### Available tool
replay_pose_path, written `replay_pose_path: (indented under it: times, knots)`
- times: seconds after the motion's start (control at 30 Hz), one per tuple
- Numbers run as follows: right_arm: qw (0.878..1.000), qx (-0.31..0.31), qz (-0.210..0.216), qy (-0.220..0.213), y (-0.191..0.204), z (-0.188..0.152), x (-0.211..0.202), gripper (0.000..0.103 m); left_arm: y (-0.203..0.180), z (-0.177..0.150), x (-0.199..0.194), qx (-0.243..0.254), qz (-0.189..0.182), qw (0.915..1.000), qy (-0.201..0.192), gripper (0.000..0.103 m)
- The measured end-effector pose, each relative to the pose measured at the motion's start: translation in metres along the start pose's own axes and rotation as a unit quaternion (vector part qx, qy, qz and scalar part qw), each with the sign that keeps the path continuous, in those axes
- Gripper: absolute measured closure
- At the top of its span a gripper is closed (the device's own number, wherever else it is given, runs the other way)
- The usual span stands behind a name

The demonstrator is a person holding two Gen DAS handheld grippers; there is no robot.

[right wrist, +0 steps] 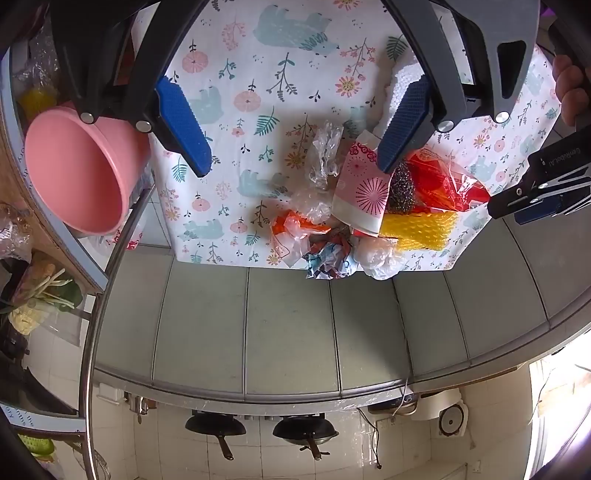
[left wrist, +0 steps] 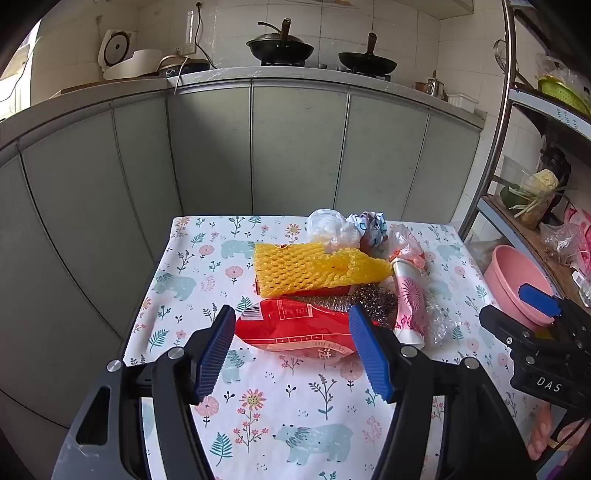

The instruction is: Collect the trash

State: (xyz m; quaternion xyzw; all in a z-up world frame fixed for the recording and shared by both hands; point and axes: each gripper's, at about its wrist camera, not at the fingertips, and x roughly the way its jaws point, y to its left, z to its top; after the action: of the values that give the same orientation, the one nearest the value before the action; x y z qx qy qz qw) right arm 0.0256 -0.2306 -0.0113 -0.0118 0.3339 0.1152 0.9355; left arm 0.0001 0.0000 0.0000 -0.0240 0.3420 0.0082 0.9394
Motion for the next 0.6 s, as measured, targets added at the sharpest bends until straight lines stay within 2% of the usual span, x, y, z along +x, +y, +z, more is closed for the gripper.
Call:
replay_pose_path:
  times: [0.6]
  knots:
    - [1.000, 0.000, 0.002, -0.005, -0.0004, 0.0000, -0.0027, 0.011, -0.0011, 0.0011, -0.0023, 0.000, -0.007, 1.0000, 0.001, 0.040]
